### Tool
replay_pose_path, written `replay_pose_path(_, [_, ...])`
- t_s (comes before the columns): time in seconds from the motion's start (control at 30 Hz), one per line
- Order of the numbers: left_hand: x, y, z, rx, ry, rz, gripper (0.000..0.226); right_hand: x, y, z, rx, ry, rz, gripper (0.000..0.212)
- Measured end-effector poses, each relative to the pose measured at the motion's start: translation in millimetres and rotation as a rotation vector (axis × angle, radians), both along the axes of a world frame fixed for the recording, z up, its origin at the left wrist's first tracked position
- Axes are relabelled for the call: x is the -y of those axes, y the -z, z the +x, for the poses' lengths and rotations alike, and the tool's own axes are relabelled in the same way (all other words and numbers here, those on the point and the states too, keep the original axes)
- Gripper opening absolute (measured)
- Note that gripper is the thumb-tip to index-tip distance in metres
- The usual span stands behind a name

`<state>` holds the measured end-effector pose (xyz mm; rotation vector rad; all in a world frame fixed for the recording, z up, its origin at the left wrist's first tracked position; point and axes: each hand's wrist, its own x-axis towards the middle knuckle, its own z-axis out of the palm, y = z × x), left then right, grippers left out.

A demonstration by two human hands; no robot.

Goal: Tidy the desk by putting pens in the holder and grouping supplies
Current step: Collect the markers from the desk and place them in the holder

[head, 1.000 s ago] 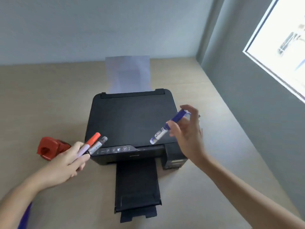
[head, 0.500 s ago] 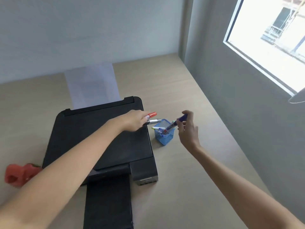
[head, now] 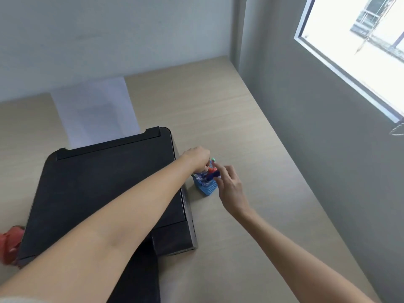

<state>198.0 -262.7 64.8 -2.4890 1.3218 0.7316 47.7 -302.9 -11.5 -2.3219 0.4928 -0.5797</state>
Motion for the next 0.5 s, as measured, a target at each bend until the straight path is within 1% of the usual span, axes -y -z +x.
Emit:
replay_pose_path(0.17, [-2.0,19.0,1.3,-0.040,-0.073,-0.125,0.027,0.2,10.3,2.7,-0.047,0.048,-0.018,0.049])
replay_pose_path(0.27, [-6.4,27.3,-0.6,-0.076,-0.228,-0.170,0.027,-1.2,16.6,1.6,-0.116,0.058,-0.054,0.059])
replay_pose_path(0.33, [-7.6,33.6,-3.0,-0.161,-0.424,-0.227,0.028,-3.8,20.6,-1.8,-0.148,0.058,-0.053,0.063])
replay_pose_path(0.37, [-6.7,33.6,-4.5,-0.217,-0.535,-0.278,0.031,-6.9,20.0,-3.1,-0.140,0.061,0.013,0.061])
replay_pose_path(0.43, [-1.8,26.7,-8.3,-0.344,-0.802,-0.379,0.041,-14.8,18.1,-4.8,-0.108,0.092,0.262,0.060])
replay_pose_path(0.47, [0.9,21.4,-10.0,-0.431,-0.949,-0.407,0.047,-18.1,19.2,-4.3,-0.106,0.110,0.375,0.061])
replay_pose_path(0.5, [3.3,16.3,-10.8,-0.558,-1.092,-0.413,0.052,-20.4,18.6,-2.9,-0.132,0.124,0.445,0.061])
